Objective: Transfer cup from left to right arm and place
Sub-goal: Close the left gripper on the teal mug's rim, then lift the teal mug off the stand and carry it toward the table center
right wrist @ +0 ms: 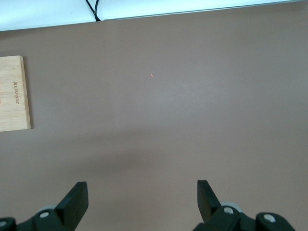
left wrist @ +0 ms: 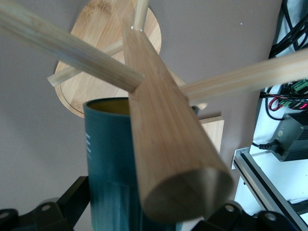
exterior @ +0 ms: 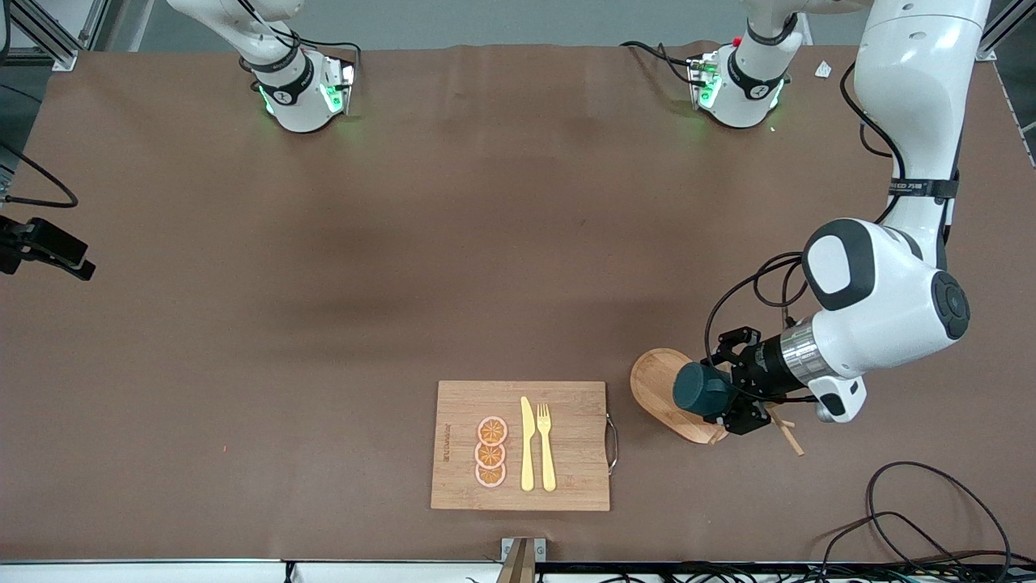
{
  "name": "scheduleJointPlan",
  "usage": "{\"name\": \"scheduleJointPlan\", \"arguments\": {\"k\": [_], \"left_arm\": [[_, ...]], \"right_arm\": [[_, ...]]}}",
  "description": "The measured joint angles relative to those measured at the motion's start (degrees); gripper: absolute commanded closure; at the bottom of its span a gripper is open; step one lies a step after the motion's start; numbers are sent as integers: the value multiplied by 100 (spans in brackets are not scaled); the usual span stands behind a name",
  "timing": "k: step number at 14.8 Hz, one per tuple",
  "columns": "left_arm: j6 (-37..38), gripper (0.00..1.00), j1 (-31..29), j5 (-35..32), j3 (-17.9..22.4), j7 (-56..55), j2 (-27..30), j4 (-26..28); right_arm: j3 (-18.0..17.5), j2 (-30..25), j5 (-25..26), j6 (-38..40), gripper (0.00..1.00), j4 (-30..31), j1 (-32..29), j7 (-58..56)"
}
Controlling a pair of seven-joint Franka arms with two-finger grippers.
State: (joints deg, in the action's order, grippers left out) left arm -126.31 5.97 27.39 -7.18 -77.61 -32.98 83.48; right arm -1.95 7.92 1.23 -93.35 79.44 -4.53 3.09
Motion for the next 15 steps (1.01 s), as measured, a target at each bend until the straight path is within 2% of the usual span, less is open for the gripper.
{"name": "scheduleJointPlan", "arguments": {"k": [2, 5, 10, 15], "left_arm": [[7, 24, -4, 1, 1, 0, -10, -5], [25, 35, -6, 1, 1, 0, -10, -17], [159, 39, 13, 1, -15, 0, -9, -72], [385, 39, 99, -239, -372, 0, 219, -190]], "right_arm": [[0, 0, 0, 0, 0, 0, 0, 0], [0, 0, 0, 0, 0, 0, 0, 0], [0, 0, 0, 3, 0, 0, 0, 0], [0, 0, 0, 6, 0, -1, 0, 0]]}}
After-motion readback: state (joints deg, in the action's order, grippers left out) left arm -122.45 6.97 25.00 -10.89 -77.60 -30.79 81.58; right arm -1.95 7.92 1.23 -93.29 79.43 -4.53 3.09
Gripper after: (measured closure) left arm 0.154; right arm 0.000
